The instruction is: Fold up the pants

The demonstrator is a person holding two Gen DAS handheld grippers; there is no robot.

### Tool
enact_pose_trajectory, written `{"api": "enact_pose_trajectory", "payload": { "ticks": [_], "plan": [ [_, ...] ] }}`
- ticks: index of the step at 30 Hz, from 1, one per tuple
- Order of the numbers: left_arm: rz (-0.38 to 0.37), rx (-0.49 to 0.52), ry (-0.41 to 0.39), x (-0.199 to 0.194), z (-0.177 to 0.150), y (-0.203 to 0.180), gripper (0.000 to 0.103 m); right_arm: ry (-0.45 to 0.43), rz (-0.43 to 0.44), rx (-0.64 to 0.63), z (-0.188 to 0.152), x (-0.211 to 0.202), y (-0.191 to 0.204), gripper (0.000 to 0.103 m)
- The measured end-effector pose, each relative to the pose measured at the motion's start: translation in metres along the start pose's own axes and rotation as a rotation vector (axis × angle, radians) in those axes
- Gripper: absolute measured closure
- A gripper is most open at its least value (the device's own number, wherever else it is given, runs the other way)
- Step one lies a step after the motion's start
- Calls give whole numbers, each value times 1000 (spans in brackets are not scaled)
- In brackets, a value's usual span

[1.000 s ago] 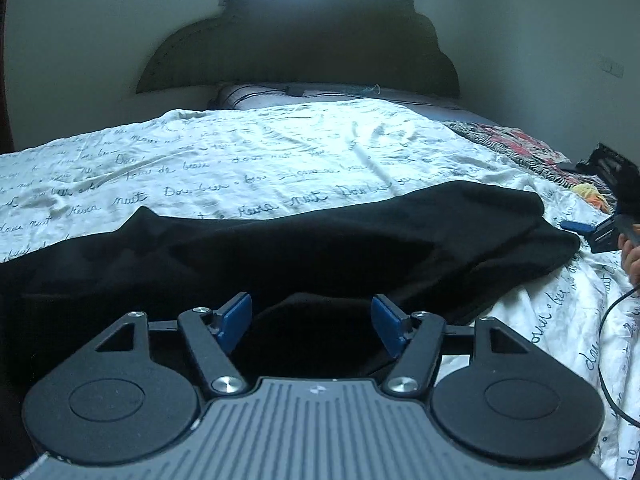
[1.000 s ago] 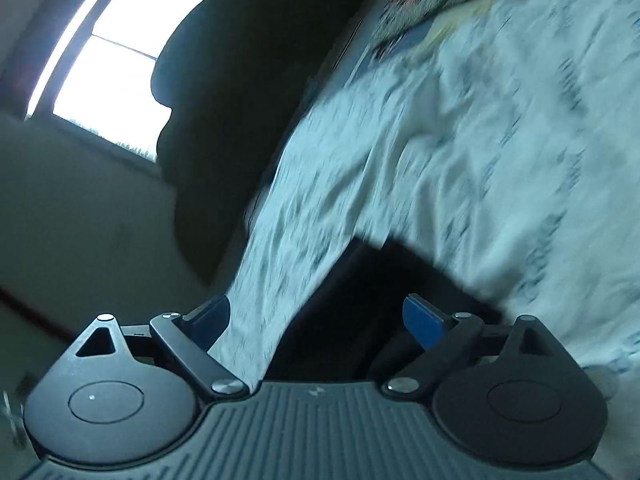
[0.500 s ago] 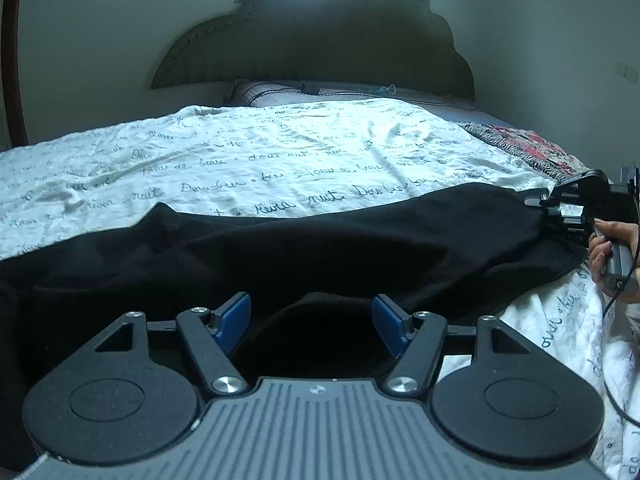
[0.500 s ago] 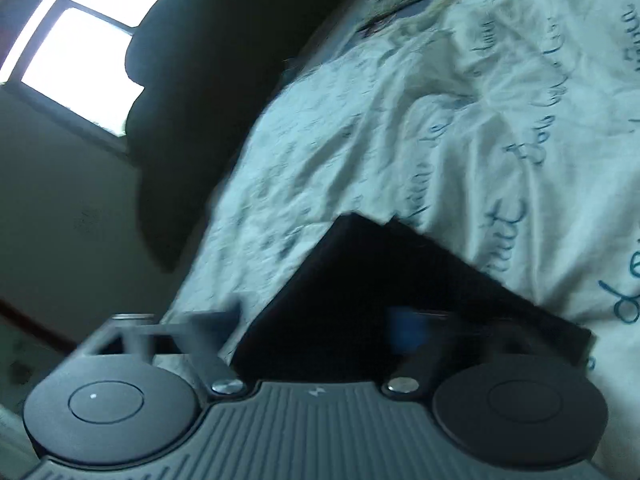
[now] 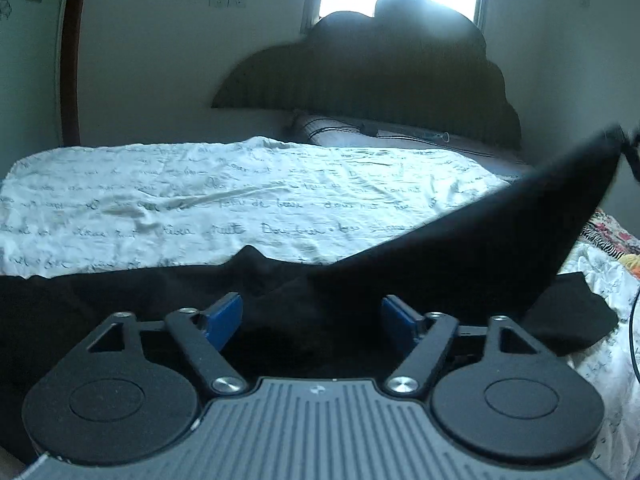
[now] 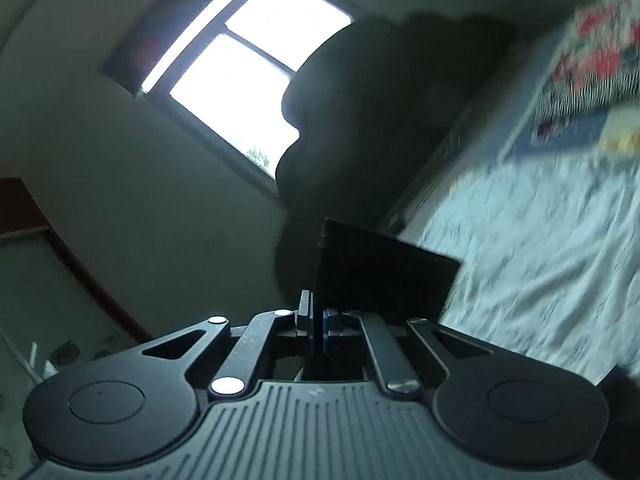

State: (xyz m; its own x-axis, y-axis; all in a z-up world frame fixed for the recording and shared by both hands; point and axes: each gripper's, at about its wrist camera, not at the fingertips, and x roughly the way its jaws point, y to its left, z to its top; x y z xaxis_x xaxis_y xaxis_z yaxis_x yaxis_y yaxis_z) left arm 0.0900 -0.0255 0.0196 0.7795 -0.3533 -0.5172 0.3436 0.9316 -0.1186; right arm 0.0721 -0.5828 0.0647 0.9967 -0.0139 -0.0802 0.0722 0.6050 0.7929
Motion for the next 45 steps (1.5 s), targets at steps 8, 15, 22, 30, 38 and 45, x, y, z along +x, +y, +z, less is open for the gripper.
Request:
{"api": "enact_pose_trajectory", "payload": {
  "ticks": [8,15,22,30,38,45],
  "plan": [
    [-8,48,135,24,-14,2,17,212,-423,223,-62,-25,-155,98],
    [26,117,162,39,-22,-3,16,297,-472,-13,-45,-12,-135,93],
    [18,115,142,33,-18,-1,16,7,-669,-226,-44,-52,-86,83],
    [45,271,212,44,-36,-23,19,378,-400,16,-68,8,-141,47],
    [-14,150,134,26,-18,-14,15,233,-377,15,-65,-69,-109,24],
    [-1,156,153,29,-23,-16,15,222,-450,184,-86,-58,-153,31]
  ]
}}
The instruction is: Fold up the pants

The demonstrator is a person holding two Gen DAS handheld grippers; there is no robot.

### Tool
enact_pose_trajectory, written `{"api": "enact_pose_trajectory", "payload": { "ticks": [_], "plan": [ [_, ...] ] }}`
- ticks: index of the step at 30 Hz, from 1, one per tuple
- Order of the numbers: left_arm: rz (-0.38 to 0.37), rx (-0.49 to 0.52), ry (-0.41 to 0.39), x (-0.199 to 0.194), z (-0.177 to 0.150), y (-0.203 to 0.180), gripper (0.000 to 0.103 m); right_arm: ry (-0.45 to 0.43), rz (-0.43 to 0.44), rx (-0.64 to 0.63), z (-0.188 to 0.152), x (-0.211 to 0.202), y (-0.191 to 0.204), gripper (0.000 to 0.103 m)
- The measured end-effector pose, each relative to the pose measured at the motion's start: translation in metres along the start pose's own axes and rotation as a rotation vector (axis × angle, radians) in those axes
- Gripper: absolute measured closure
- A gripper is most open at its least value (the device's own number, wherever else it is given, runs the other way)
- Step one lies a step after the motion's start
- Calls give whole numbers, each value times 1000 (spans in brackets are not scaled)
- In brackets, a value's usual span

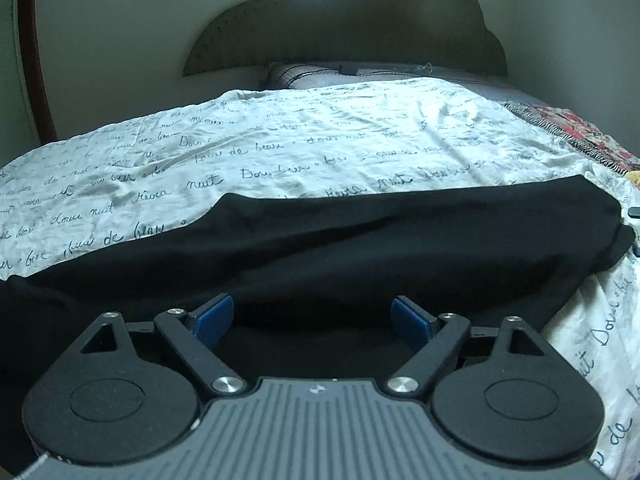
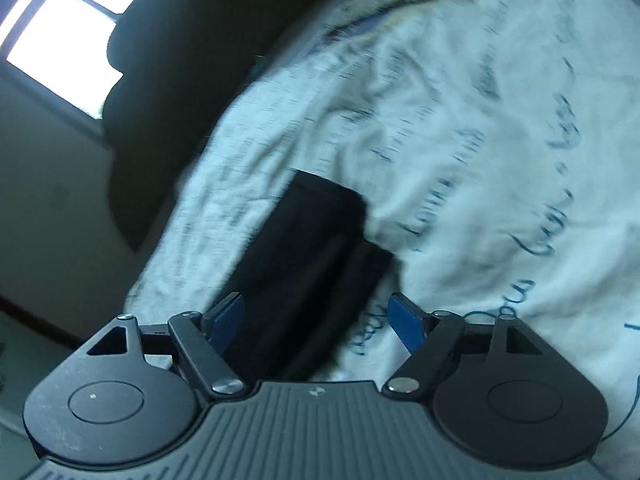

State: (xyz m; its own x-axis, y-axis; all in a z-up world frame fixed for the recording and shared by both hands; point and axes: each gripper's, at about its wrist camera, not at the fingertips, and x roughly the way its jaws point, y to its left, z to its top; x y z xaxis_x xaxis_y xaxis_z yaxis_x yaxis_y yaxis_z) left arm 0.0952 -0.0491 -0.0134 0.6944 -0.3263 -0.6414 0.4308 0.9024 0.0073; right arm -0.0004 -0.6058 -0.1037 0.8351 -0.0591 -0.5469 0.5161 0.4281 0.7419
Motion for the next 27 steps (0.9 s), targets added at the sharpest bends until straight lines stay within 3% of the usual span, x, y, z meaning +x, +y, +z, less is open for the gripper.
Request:
{"api": "enact_pose_trajectory", "payload": {
  "ticks": [2,4,5,9,10,13,15,17,18,19,20,22,26,27],
  "plan": [
    [-2,-13,2,2,0,1,15,-34,22,9,3,7,-2,40],
    [-9,-39,12,5,1,2,15,-25,15,-10,11,14,-2,88],
    [-11,-48,12,5,2,3,15,-33,7,-20,14,14,-2,100],
    [-1,-52,-12,3,5,4,15,-116,20,-155,27,-9,21,100],
    [-2,-54,-2,6,6,4,15,-105,14,-162,29,-5,23,100],
    [-16,-74,35,14,4,5,15,62,-106,-167,33,31,14,97],
    [-26,-73,26,10,0,5,15,34,-67,-42,31,21,2,94],
    [-14,-63,19,8,0,5,15,-27,4,44,22,2,-2,82],
    [-11,-62,14,7,1,5,15,-28,21,42,16,-1,0,57],
    [-11,-67,8,6,1,6,15,-6,19,51,10,0,1,23],
    [-16,-79,3,5,2,8,15,8,44,70,4,2,2,20],
    [-27,-99,1,3,2,9,15,7,96,91,0,8,4,20],
    [-24,-93,-11,-5,0,9,15,-30,83,60,3,36,18,22],
    [-16,-89,-16,-8,-1,10,15,-54,68,49,6,41,19,41]
  ]
}}
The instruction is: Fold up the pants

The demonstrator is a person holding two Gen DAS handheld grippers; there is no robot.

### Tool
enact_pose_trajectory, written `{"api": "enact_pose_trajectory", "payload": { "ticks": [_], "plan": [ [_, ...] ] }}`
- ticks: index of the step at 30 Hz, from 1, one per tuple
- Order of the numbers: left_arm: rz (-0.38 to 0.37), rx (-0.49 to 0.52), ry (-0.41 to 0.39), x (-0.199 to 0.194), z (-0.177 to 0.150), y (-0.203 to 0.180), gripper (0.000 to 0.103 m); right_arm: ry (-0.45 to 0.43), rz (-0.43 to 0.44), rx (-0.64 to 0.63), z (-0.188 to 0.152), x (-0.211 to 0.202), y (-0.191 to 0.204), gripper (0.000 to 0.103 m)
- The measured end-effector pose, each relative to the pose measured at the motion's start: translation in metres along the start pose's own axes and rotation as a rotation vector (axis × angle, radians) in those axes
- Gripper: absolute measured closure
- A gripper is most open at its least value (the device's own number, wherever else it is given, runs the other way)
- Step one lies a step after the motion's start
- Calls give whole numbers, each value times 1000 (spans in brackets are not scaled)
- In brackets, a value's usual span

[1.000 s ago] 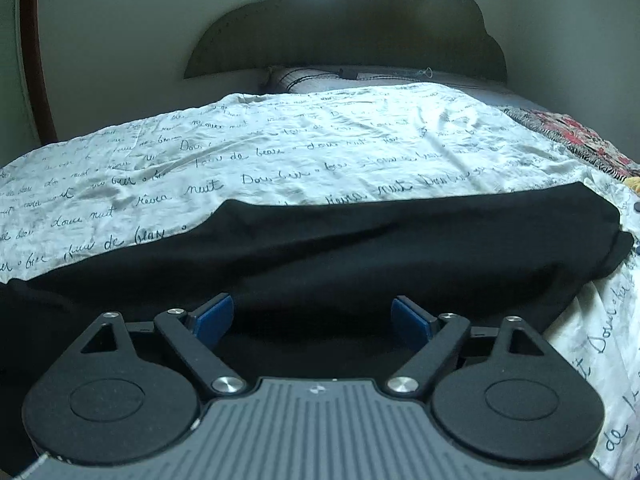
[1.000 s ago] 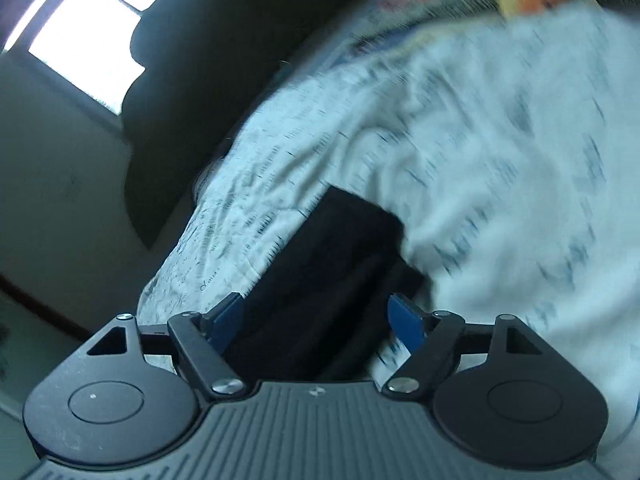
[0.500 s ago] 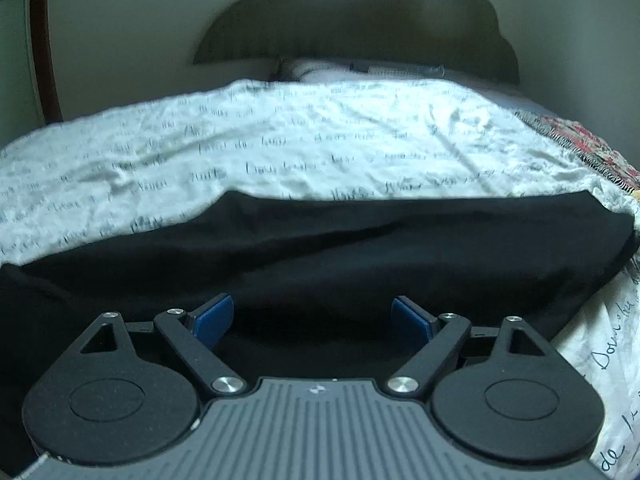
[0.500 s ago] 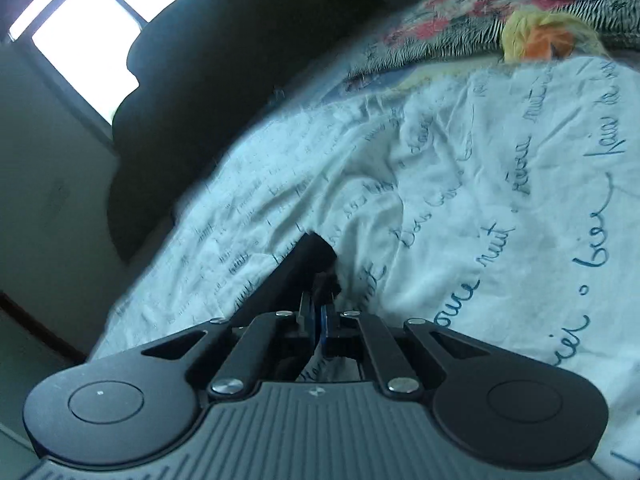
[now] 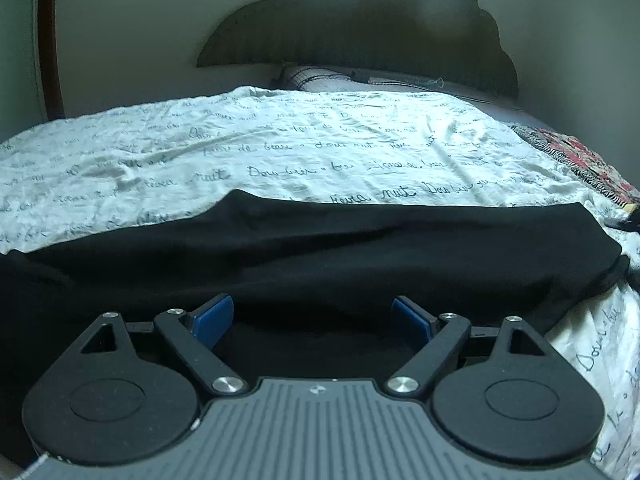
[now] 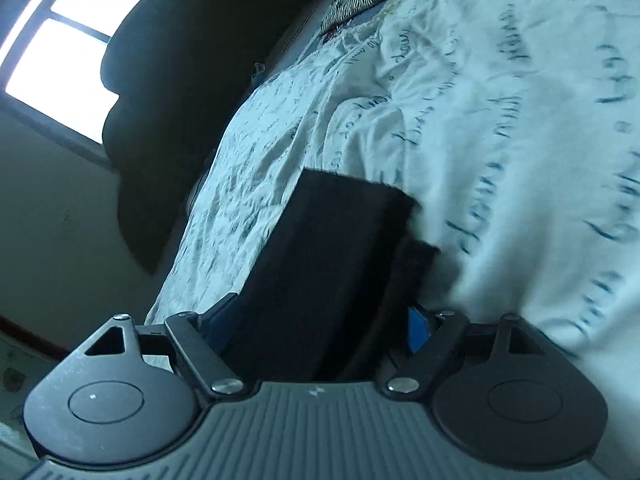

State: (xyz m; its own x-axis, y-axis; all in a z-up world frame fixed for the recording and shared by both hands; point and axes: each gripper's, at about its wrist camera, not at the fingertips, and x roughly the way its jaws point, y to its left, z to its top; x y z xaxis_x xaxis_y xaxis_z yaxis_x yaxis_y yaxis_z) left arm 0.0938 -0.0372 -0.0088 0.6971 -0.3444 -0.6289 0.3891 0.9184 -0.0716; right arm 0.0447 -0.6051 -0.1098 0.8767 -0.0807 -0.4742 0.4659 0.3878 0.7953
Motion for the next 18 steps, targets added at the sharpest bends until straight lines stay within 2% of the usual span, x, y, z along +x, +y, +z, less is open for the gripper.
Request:
{"api": "enact_pose_trajectory", "payload": {
  "ticks": [1,2,7,9,12,14,18],
  "plan": [
    [6,-1,-6,-3,0,2,15,-9,-28,-7,2,7,0,60],
    [10,-6,-10,-6,0,5,15,-13,-47,2,4,11,-3,94],
    [13,-86,-20,-14,7,27,15,-70,-1,17,-6,-9,-9,97],
    [24,-110,-27,-16,10,33,15,-88,34,8,-8,-16,5,97],
    [39,-145,-54,-24,10,42,15,-103,100,-163,-19,-24,61,97],
    [48,-166,-62,-28,10,48,15,-84,176,-276,-37,-23,103,97],
    [72,-189,-63,-31,7,58,15,41,317,-460,-97,-3,175,97]
  ]
}}
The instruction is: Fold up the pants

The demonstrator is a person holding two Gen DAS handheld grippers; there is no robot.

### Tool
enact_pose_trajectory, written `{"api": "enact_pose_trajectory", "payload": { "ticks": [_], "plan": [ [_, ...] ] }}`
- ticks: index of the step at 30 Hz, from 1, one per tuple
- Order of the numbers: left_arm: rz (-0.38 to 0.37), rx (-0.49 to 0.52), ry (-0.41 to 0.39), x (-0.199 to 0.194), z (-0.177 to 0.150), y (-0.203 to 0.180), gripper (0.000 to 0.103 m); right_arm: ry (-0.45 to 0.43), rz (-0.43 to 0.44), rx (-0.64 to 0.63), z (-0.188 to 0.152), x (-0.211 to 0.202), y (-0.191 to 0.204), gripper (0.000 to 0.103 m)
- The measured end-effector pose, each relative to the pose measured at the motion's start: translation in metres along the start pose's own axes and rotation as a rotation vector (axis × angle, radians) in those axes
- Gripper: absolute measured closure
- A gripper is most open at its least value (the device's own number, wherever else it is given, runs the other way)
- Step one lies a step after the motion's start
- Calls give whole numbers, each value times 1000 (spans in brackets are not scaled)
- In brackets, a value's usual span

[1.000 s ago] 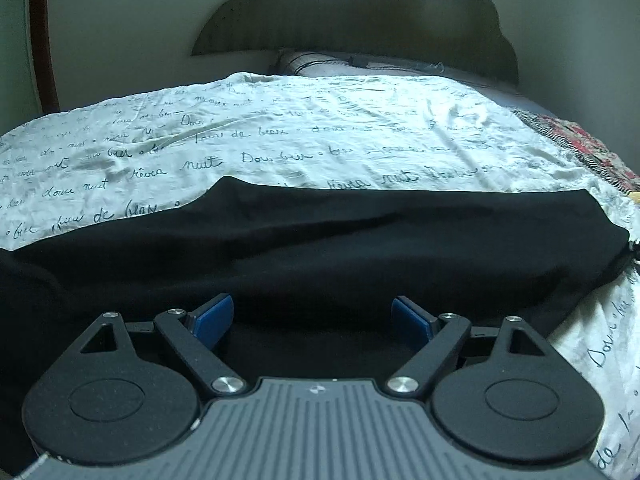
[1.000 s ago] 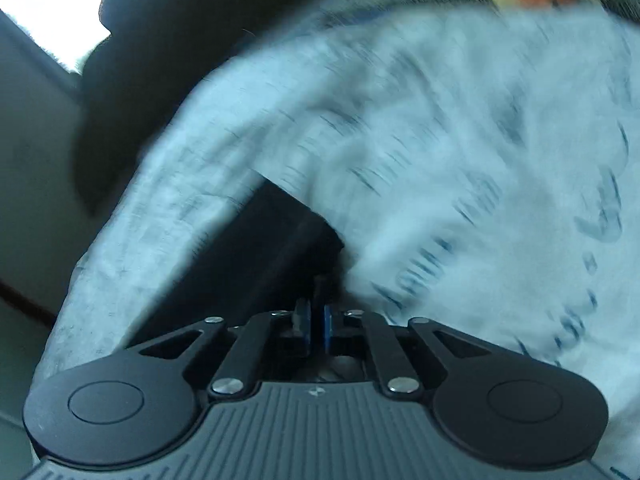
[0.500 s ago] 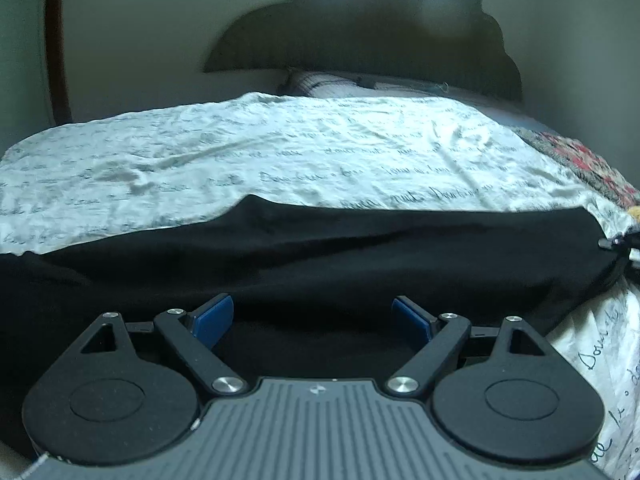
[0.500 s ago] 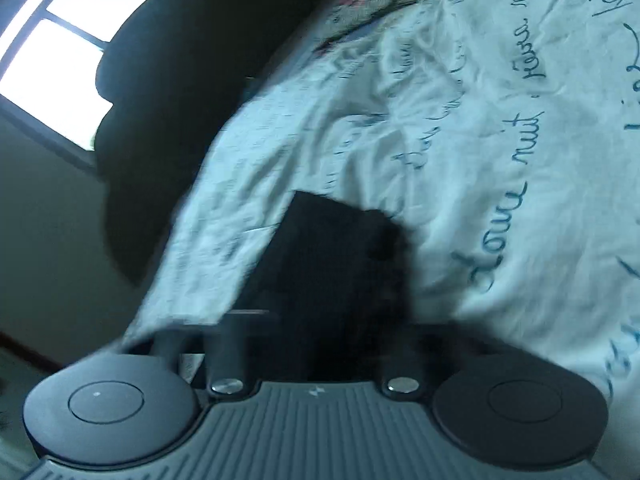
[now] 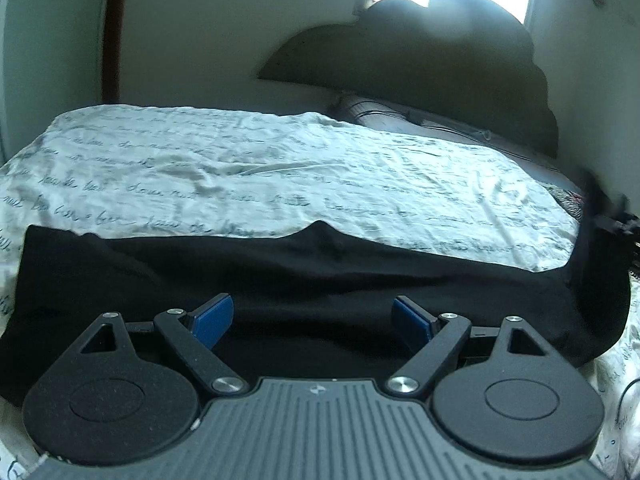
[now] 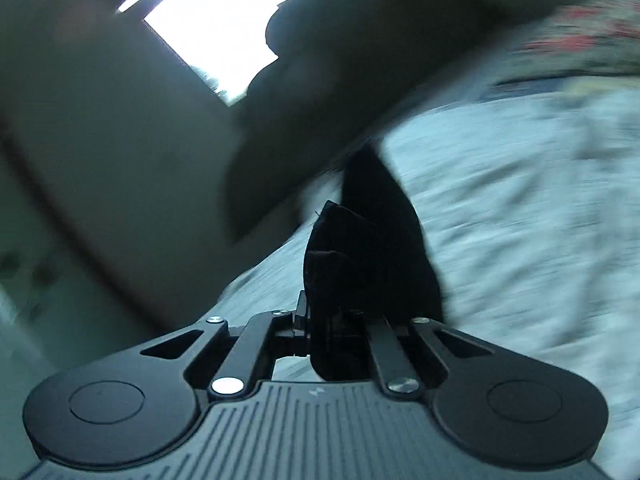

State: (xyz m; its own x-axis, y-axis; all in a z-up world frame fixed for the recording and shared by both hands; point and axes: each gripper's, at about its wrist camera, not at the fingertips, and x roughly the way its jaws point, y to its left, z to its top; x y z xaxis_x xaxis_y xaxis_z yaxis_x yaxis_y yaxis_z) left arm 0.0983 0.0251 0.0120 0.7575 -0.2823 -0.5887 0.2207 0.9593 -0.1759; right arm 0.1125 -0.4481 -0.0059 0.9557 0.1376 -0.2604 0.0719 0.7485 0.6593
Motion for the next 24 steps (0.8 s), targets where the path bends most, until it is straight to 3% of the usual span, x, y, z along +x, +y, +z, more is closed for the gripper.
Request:
{"api": "enact_pose_trajectory", "payload": {
  "ticks": [6,11,14,16,17,19,20,22,24],
  "plan": [
    [26,-21,23,1,-7,14,15,279,145,-146,-88,78,75,97],
    [41,-35,31,4,-9,21,15,408,154,-268,-142,103,105,97],
    [41,-61,49,10,-9,22,15,460,120,-419,-160,102,119,85],
    [29,-69,55,10,-8,23,15,509,125,-453,-157,94,130,80],
    [29,-67,56,10,-7,22,15,521,168,-434,-147,83,131,79],
    [35,-51,48,10,0,18,15,458,308,-374,-117,58,127,78],
    [30,-42,44,11,3,14,15,413,322,-378,-101,46,123,78],
    [-1,-6,44,14,12,0,14,314,200,-467,-69,31,110,78],
    [-39,33,42,19,18,-21,14,331,52,-533,-49,40,88,76]
  ]
}}
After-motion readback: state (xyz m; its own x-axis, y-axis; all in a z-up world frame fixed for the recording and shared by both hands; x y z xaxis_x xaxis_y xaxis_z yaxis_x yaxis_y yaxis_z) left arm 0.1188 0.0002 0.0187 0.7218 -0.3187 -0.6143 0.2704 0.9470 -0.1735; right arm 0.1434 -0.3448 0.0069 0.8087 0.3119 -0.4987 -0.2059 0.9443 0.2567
